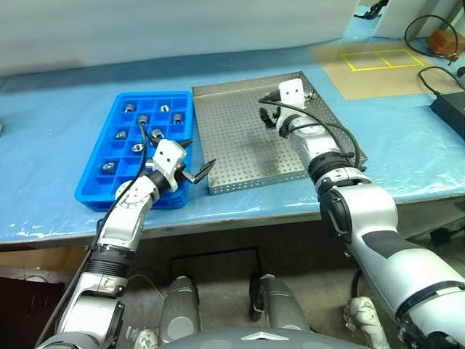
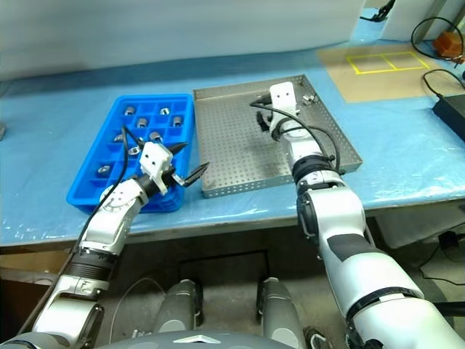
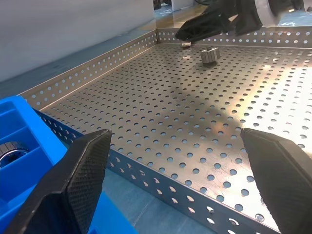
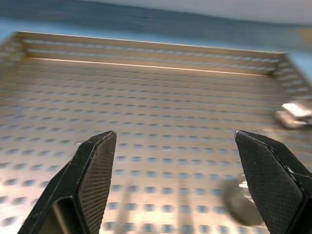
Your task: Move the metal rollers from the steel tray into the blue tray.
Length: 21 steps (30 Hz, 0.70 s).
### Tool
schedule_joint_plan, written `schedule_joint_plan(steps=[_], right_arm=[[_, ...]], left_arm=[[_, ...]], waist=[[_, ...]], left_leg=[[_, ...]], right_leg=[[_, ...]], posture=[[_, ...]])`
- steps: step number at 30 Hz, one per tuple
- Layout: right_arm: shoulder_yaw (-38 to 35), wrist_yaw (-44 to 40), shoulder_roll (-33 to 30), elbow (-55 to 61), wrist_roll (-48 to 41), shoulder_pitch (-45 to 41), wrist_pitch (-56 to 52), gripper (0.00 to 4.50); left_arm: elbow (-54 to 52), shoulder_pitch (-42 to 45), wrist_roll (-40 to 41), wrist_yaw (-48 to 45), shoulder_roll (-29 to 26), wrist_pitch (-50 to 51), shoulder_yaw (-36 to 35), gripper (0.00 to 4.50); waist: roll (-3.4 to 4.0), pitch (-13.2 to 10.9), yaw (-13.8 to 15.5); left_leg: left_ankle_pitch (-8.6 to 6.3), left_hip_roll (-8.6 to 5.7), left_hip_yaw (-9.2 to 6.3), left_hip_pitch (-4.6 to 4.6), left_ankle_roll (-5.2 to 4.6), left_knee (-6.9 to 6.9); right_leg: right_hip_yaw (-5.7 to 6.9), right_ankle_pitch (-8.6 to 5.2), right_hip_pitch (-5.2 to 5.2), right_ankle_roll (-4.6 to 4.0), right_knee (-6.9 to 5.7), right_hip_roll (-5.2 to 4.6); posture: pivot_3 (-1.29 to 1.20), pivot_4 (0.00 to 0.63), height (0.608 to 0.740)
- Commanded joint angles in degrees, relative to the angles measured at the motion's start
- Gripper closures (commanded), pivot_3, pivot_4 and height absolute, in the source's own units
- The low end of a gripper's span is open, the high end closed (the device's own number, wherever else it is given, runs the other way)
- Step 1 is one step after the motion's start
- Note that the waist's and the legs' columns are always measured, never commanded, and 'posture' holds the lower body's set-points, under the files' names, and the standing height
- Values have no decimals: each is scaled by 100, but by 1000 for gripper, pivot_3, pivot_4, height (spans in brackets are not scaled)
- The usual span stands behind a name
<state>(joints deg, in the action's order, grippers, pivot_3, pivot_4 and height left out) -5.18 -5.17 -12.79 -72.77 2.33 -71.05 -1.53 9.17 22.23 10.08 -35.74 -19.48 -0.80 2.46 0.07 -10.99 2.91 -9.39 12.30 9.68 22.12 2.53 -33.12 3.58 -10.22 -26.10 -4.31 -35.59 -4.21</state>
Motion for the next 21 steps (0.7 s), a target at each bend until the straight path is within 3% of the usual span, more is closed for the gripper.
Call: schedule_joint_plan(steps=[1, 10, 21], right_arm=[[151, 703, -59, 61, 281, -248, 93, 517], [-313, 1298, 23, -104, -130, -362, -849, 517], [-685, 1580, 73, -226, -380, -357, -1136, 517]], left_arm=[[-20, -20, -9, 9, 6, -92, -59, 0], [-344, -28, -44, 68, -17, 143, 0, 0], [-839, -87, -87, 143, -16, 570, 38, 0]], waist=[[0, 0, -22], [0, 0, -50], [0, 0, -46]], left_leg=[[0, 0, 0, -1, 0, 0], [0, -3, 1, -3, 0, 0], [0, -5, 3, -1, 0, -2]], right_leg=[[0, 0, 0, 0, -1, 0], [-3, 0, -2, 1, -5, 0], [-6, 0, -6, 1, -8, 0]], posture=[[-42, 150, 740], [-40, 150, 740], [-29, 150, 740]])
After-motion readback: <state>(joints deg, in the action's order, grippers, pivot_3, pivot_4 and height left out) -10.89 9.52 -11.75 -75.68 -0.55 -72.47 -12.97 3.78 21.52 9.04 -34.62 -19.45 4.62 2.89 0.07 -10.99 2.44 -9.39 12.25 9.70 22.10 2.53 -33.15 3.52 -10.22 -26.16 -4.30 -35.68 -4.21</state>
